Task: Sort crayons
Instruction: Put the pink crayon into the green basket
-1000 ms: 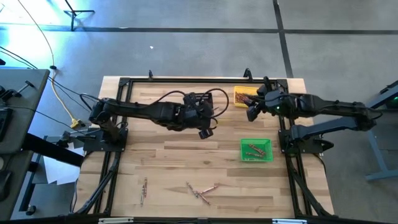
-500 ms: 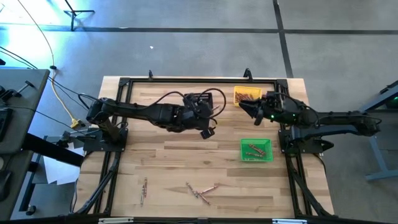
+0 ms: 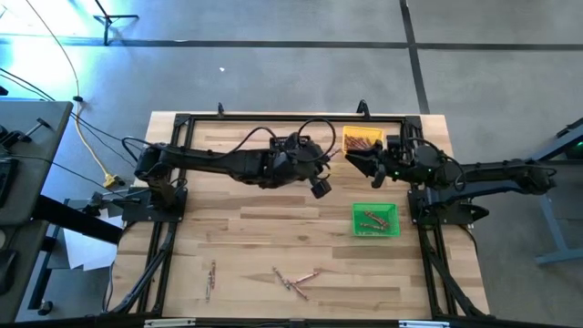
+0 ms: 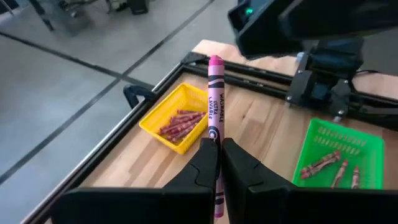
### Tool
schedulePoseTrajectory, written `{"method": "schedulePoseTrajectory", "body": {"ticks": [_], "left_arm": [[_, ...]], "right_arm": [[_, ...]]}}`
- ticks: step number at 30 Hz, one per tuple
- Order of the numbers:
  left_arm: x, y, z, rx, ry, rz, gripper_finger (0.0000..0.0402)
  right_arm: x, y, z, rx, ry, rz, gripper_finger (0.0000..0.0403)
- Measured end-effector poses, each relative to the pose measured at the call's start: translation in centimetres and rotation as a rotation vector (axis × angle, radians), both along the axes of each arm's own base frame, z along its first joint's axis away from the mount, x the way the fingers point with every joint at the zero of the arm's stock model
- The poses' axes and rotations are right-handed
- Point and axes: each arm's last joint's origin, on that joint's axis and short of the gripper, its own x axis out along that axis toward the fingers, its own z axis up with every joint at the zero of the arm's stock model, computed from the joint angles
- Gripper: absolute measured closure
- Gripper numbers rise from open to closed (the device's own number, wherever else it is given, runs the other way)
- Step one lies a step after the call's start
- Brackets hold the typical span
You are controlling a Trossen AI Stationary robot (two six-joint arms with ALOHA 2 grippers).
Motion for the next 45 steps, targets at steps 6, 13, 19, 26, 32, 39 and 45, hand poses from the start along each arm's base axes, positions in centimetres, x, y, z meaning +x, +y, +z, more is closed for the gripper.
{"method": "schedulePoseTrajectory", "body": {"ticks": [6,13,19,26,32,39,45], "left_arm": [[0.7,0.1,0.0,-0.005,-0.061,0.006,0.0401],[0.9,0.3,0.3,-0.007,-0.091,-0.008,0.0401],[1.1,0.3,0.5,-0.026,-0.124,-0.037,0.0401],[1.1,0.3,0.6,-0.039,-0.132,-0.062,0.0401],[1.1,0.3,0.6,-0.038,-0.131,-0.063,0.0401],[1.1,0.3,0.5,-0.040,-0.121,-0.066,0.0401],[1.1,0.4,0.5,-0.040,-0.122,-0.063,0.0382]], "right_arm": [[-0.1,0.0,0.0,-0.009,0.001,0.000,0.0254],[-0.1,-0.3,0.0,-0.008,0.002,-0.021,0.0234],[0.1,-0.3,0.1,-0.006,-0.015,-0.020,0.0233],[0.9,-0.4,-0.1,0.016,-0.037,-0.017,0.0233],[1.6,-0.4,-0.4,0.040,-0.044,-0.013,0.0239],[1.8,-0.4,-0.4,0.040,-0.057,-0.013,0.0318],[1.8,-0.5,-0.4,0.041,-0.055,-0.019,0.0388]]}}
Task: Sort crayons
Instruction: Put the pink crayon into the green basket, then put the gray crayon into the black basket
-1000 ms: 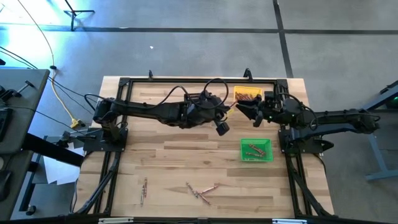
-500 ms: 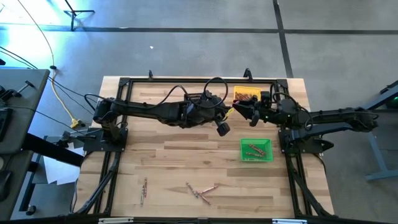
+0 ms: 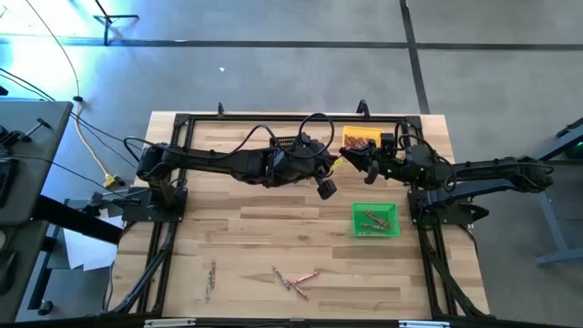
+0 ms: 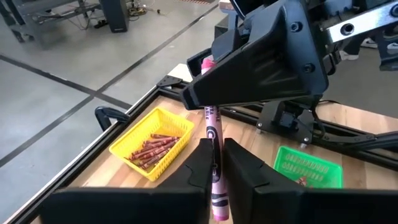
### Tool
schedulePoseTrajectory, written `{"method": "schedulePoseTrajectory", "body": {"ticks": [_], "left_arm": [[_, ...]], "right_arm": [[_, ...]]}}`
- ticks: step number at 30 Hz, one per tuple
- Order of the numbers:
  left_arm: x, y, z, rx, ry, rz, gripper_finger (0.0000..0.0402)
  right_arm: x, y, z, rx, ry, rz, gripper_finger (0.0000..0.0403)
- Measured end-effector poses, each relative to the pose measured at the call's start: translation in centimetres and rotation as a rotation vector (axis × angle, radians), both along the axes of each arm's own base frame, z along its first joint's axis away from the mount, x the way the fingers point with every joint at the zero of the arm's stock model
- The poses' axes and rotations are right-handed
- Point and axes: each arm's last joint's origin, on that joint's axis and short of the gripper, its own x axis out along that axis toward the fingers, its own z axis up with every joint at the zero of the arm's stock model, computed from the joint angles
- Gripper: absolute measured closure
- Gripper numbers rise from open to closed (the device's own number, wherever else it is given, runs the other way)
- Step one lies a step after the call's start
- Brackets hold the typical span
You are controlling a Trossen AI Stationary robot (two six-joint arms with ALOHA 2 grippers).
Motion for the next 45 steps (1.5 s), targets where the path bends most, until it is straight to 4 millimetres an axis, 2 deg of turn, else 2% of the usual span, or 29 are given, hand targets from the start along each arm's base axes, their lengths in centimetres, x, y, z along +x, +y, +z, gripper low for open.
{"method": "schedulePoseTrajectory", "body": {"ticks": [9,12,15,19,23,29,36,39,42,45], "left_arm": [[-0.1,0.5,-0.5,-0.068,0.038,-0.025,0.0295],[-0.3,0.5,-0.8,-0.114,0.054,-0.019,0.0270],[-0.4,0.2,-1.1,-0.153,0.070,-0.018,0.0254],[-0.5,0.1,-1.3,-0.176,0.078,-0.011,0.0251],[-0.5,0.1,-1.3,-0.182,0.077,-0.007,0.0257],[-0.5,0.1,-1.3,-0.182,0.077,-0.006,0.0259],[-0.6,0.4,-1.4,-0.189,0.093,0.007,0.0258],[-0.9,0.9,-1.8,-0.230,0.119,0.047,0.0259],[-1.6,1.1,-2.8,-0.308,0.223,0.076,0.0265],[-3.0,0.4,-4.2,-0.430,0.418,0.057,0.0272]], "right_arm": [[-0.7,-0.6,0.1,0.040,0.015,-0.021,0.0391],[-2.0,-1.4,-0.9,0.096,0.149,-0.062,0.0391],[-3.8,-1.5,-3.0,0.277,0.379,-0.017,0.0391],[-5.8,-0.1,-6.0,0.524,0.712,0.110,0.0391],[-6.8,1.3,-7.3,0.576,0.896,0.134,0.0391],[-6.6,2.8,-7.9,0.551,0.989,0.188,0.0386],[-6.1,3.7,-8.6,0.539,1.064,0.223,0.0289],[-6.1,3.9,-8.6,0.529,1.074,0.266,0.0260],[-6.3,4.0,-8.3,0.524,1.071,0.340,0.0247],[-6.5,4.1,-8.0,0.486,1.049,0.396,0.0245]]}}
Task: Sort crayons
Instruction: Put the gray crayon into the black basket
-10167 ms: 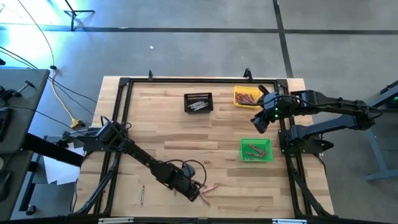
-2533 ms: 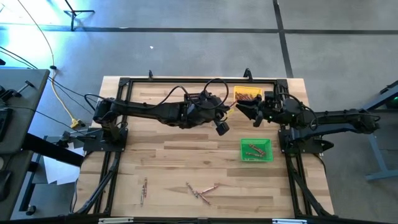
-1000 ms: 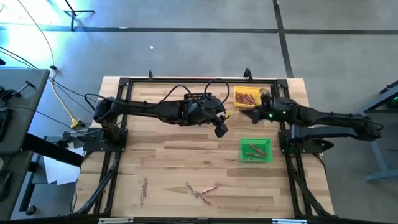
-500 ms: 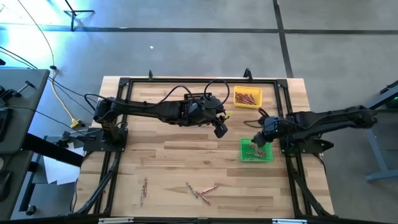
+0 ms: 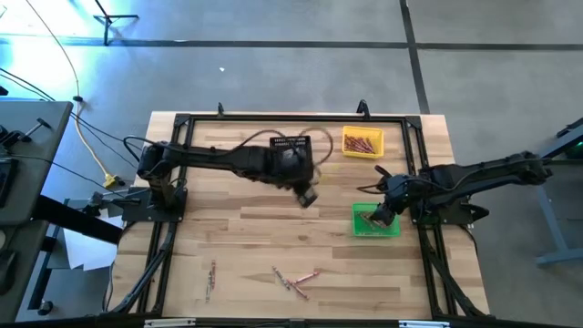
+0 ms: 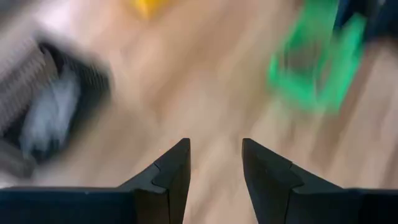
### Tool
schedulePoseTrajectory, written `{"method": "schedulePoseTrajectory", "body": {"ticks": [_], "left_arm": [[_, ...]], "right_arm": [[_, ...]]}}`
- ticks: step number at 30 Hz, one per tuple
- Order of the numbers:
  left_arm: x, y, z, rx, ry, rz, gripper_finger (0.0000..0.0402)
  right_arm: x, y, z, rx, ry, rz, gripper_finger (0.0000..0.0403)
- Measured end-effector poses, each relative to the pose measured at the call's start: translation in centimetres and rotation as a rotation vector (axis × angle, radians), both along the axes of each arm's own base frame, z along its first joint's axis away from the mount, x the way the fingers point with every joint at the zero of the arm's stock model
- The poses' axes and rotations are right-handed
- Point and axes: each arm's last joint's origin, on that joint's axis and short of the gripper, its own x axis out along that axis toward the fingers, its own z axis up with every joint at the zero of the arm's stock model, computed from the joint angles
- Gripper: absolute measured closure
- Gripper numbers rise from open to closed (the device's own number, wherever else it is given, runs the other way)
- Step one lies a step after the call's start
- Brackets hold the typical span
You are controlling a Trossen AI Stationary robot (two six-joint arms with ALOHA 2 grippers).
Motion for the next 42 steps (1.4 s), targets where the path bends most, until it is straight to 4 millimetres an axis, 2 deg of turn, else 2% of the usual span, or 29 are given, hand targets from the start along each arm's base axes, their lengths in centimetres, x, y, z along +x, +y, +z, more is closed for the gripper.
{"method": "schedulePoseTrajectory", "body": {"ticks": [4,6,9,13,17,22,30,35,42], "left_arm": [[-1.8,-2.9,-2.9,-0.178,0.212,-0.057,0.0280],[-2.7,-5.2,-4.2,-0.251,0.305,-0.133,0.0285],[-4.0,-9.4,-5.5,-0.317,0.365,-0.340,0.0293],[-5.4,-14.0,-7.1,-0.208,0.345,-0.648,0.0305],[-6.4,-16.4,-8.2,0.027,0.311,-0.908,0.0312],[-6.8,-17.5,-10.2,0.094,0.237,-1.017,0.0305],[-6.6,-17.4,-12.1,0.097,0.138,-1.037,0.0282],[-6.3,-17.3,-12.1,0.151,0.093,-1.101,0.0268],[-5.7,-17.6,-11.7,0.172,0.011,-1.111,0.0259]], "right_arm": [[-0.3,0.0,0.3,-0.048,-0.054,0.077,0.0251],[-0.3,0.0,0.4,-0.071,-0.074,0.109,0.0255],[-0.2,0.0,0.5,-0.090,-0.099,0.133,0.0259],[0.1,0.0,0.9,-0.089,-0.148,0.133,0.0261],[0.6,0.0,1.3,-0.105,-0.217,0.108,0.0261],[0.9,-0.1,1.7,-0.108,-0.256,0.031,0.0261],[0.9,-0.2,1.7,-0.125,-0.260,0.019,0.0261],[0.9,-0.1,1.7,-0.175,-0.273,0.087,0.0261],[0.9,-0.1,1.7,-0.177,-0.273,0.091,0.0261]]}}
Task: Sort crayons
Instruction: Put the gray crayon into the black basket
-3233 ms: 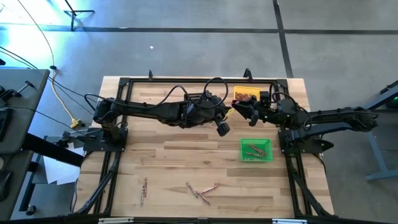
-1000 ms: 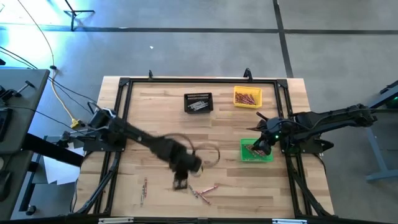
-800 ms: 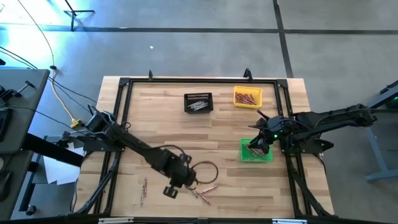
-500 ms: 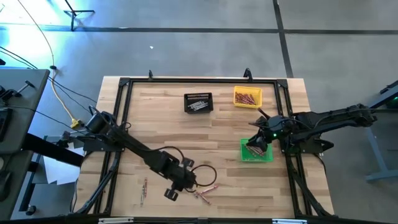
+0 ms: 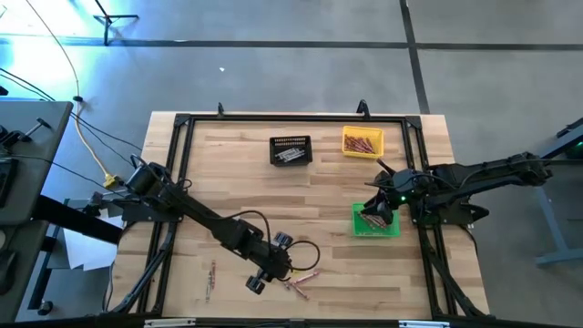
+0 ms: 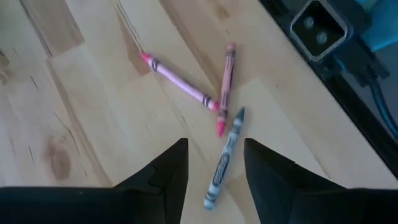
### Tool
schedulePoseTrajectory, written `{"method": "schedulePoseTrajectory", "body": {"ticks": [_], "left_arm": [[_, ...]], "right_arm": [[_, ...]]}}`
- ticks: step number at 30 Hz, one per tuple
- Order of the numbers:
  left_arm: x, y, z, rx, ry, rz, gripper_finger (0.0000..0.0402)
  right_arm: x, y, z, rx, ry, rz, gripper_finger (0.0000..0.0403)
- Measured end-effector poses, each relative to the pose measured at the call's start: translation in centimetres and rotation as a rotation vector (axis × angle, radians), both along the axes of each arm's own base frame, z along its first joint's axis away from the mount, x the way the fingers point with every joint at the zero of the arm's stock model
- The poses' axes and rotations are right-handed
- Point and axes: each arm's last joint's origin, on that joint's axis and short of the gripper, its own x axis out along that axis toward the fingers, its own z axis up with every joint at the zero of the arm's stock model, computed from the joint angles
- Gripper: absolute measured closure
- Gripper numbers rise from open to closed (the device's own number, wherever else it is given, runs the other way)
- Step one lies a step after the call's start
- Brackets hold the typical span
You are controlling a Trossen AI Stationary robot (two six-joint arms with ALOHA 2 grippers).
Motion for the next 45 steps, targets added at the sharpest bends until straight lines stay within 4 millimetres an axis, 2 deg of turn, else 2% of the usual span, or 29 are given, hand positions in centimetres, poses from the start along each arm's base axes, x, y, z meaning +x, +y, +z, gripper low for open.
{"method": "schedulePoseTrajectory", "body": {"ticks": [4,16,18,27,31,39,42,45], "left_arm": [[0.2,-0.1,-0.3,-0.001,-0.003,0.001,0.0259],[1.6,-1.8,-4.9,0.053,0.118,0.038,0.0259],[1.7,-1.9,-6.0,0.076,0.139,0.031,0.0259],[1.1,-2.6,-7.5,0.191,0.152,0.062,0.0261],[0.9,-2.8,-7.6,0.190,0.161,0.095,0.0285],[0.7,-2.8,-7.7,0.069,0.256,0.220,0.0388],[0.7,-2.6,-7.6,0.019,0.285,0.322,0.0395],[0.6,-2.6,-7.0,-0.004,0.282,0.347,0.0398]], "right_arm": [[0.0,0.0,0.0,0.000,0.000,0.000,0.0261],[0.0,0.0,0.0,0.000,0.000,0.000,0.0261],[0.0,0.0,0.0,0.000,0.000,0.000,0.0261],[0.0,0.0,0.0,-0.001,0.001,0.001,0.0261],[0.0,0.0,0.0,-0.001,0.001,0.001,0.0261],[0.0,0.0,0.0,-0.001,0.001,0.001,0.0261],[0.0,0.0,0.0,-0.001,0.001,0.001,0.0261],[0.0,0.0,0.0,-0.001,0.001,0.001,0.0261]]}}
